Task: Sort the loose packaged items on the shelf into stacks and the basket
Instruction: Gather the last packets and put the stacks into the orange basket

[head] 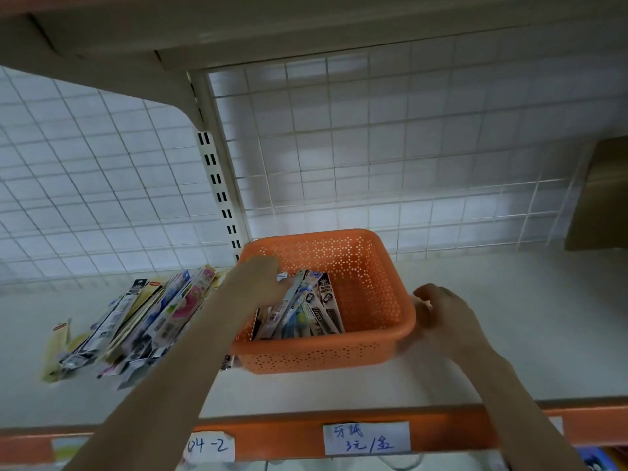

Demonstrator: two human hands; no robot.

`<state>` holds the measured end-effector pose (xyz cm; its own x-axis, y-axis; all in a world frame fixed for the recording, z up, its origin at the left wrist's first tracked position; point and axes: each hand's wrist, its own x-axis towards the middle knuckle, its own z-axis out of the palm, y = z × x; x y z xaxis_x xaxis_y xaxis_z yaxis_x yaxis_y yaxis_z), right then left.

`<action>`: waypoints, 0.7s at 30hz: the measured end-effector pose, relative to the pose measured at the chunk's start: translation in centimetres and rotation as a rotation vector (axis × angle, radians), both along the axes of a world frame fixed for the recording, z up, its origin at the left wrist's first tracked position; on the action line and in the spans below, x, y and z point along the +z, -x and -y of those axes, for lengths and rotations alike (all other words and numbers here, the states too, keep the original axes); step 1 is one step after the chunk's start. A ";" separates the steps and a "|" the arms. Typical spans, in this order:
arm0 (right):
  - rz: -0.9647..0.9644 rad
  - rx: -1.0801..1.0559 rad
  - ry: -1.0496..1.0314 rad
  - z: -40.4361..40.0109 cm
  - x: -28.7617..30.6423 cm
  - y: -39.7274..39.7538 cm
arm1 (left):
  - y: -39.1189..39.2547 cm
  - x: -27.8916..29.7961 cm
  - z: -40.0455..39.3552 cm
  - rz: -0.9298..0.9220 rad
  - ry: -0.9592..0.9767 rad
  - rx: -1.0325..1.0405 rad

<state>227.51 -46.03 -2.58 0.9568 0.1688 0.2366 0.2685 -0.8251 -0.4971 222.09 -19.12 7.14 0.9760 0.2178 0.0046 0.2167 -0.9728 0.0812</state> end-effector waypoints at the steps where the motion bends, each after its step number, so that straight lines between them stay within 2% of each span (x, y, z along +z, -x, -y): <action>1: 0.014 0.004 -0.041 0.0 0.8 0.1 | 0.6 0.5 -0.1 0.049 0.043 -0.027; 6: 0.154 0.001 -0.175 -1.1 6.5 0.9 | 3.7 2.4 -0.7 0.289 0.226 -0.088; 12: 0.224 0.141 -0.232 -7.7 11.2 5.0 | 8.7 1.2 -5.2 0.585 0.385 0.056; 21: 0.213 0.455 -0.169 -25.0 9.8 10.8 | 15.6 -4.8 -17.7 0.557 0.439 0.245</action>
